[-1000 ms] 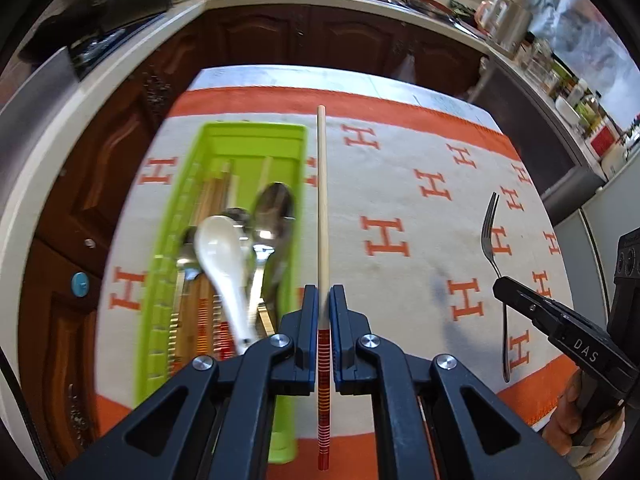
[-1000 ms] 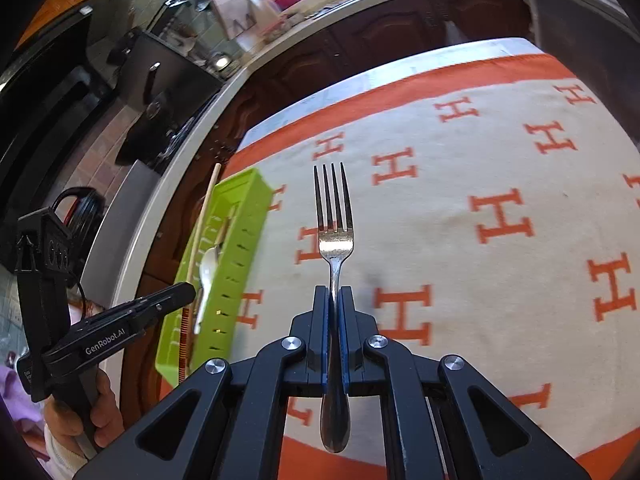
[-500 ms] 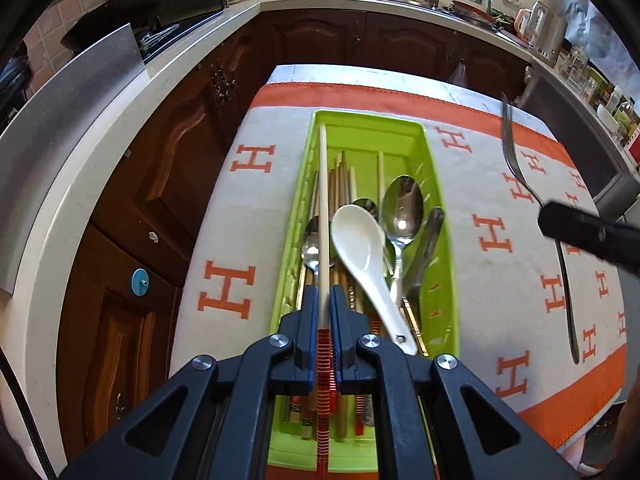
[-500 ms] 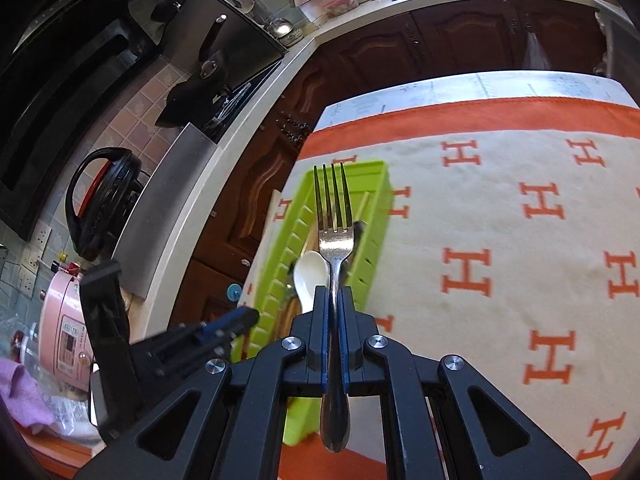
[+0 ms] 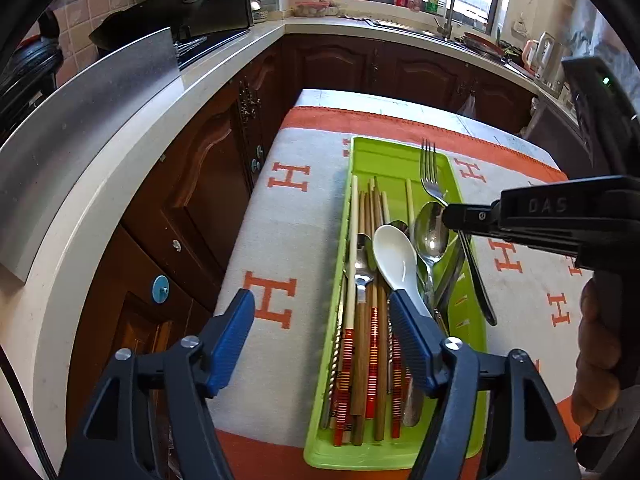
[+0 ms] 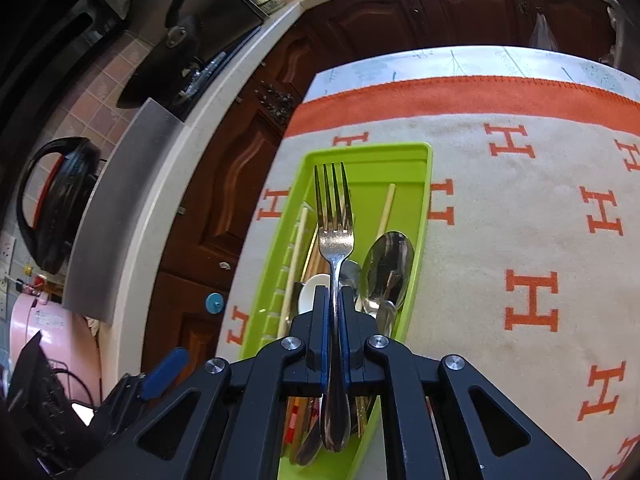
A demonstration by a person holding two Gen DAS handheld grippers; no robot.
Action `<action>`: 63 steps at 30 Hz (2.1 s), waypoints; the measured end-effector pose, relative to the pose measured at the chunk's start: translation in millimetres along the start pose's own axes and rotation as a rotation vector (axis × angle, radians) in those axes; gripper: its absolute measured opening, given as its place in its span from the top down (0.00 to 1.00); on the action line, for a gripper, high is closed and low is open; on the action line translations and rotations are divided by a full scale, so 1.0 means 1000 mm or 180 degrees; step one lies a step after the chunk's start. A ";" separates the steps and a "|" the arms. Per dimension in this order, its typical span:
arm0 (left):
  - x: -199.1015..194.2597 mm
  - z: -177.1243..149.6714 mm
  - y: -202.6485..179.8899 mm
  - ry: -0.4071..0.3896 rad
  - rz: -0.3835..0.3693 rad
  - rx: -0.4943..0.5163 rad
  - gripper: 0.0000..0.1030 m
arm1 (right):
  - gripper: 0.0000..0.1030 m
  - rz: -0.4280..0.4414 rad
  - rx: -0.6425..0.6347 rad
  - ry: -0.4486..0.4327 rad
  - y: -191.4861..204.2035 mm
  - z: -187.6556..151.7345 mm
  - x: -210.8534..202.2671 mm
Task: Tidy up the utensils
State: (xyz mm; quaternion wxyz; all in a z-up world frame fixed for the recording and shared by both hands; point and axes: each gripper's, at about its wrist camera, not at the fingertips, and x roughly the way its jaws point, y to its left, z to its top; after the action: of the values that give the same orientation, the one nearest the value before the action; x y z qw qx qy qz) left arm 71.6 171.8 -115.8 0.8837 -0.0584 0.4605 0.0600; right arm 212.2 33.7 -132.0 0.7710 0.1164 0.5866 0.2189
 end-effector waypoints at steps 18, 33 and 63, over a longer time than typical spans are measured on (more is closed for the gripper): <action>-0.002 0.010 0.024 0.0054 0.0065 -0.0336 0.09 | 0.86 -0.0084 0.0144 -0.0129 -0.027 -0.008 -0.028; -0.008 0.003 -0.001 0.0188 -0.0096 -0.0249 0.01 | 0.80 -0.0323 -0.0325 -0.0374 -0.033 -0.050 -0.078; -0.062 -0.024 -0.165 0.0142 -0.0059 0.0448 0.01 | 0.50 -0.0739 -0.0227 -0.0968 -0.140 -0.161 -0.233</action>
State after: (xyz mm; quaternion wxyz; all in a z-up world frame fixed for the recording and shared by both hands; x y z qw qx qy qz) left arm 43.1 1.8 -70.2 0.8757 -0.0017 0.4826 0.0179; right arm 36.1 -211.8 -40.3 0.8745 0.0523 0.4647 0.1290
